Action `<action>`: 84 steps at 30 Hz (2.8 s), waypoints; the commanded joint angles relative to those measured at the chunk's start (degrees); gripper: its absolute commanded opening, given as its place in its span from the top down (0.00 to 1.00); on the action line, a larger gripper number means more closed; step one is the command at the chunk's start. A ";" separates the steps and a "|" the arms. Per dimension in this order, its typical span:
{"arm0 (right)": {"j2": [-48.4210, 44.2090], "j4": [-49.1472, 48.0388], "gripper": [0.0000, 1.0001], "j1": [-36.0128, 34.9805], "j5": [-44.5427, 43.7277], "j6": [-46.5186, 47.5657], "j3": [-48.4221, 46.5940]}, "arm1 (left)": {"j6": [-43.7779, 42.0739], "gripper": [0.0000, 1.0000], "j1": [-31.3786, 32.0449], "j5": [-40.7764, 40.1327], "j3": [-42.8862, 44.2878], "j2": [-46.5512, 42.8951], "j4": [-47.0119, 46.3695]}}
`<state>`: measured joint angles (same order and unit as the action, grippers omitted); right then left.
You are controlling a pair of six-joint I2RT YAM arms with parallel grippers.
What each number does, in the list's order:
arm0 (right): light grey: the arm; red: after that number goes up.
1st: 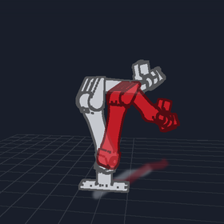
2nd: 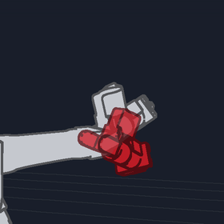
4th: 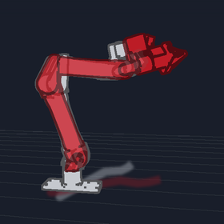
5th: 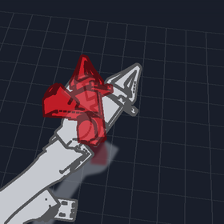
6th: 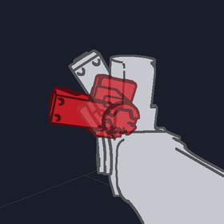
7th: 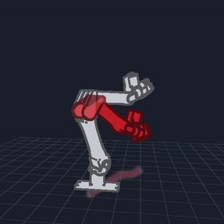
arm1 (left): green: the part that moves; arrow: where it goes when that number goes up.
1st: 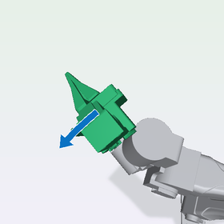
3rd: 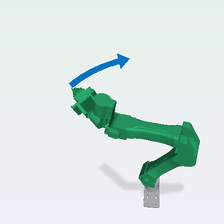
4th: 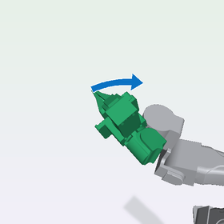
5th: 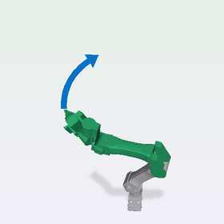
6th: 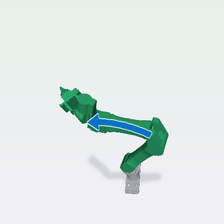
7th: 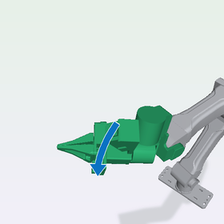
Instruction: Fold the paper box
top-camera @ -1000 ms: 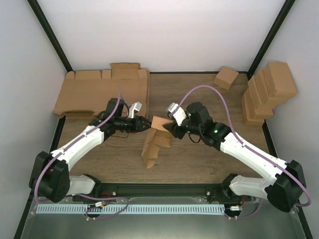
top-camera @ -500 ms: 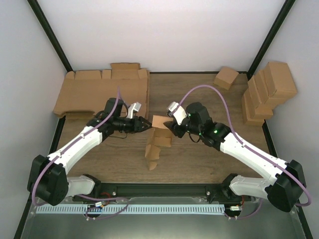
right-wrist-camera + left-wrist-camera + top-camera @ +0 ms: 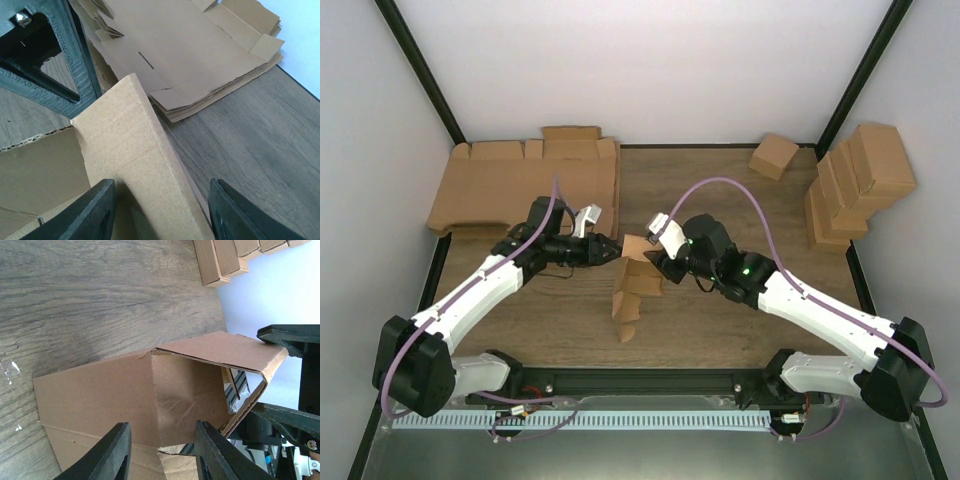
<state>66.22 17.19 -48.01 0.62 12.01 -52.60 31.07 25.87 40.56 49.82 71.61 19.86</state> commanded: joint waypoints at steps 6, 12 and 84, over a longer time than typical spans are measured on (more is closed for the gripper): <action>0.26 2.04 0.45 -1.91 -3.71 1.74 0.48 | 0.11 0.65 -0.12 1.90 -1.35 1.27 -3.63; 1.46 2.01 0.49 -2.59 -6.47 1.51 0.04 | 0.09 0.65 -0.12 2.10 -1.75 2.04 -4.38; 16.82 -9.28 0.98 -9.74 -25.27 8.12 -2.08 | -0.77 0.32 0.07 -7.10 8.39 -4.41 2.15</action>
<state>80.66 -1.98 -59.02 -27.68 27.07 -50.65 36.14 25.82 39.18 52.07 71.50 14.13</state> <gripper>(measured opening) 0.082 0.616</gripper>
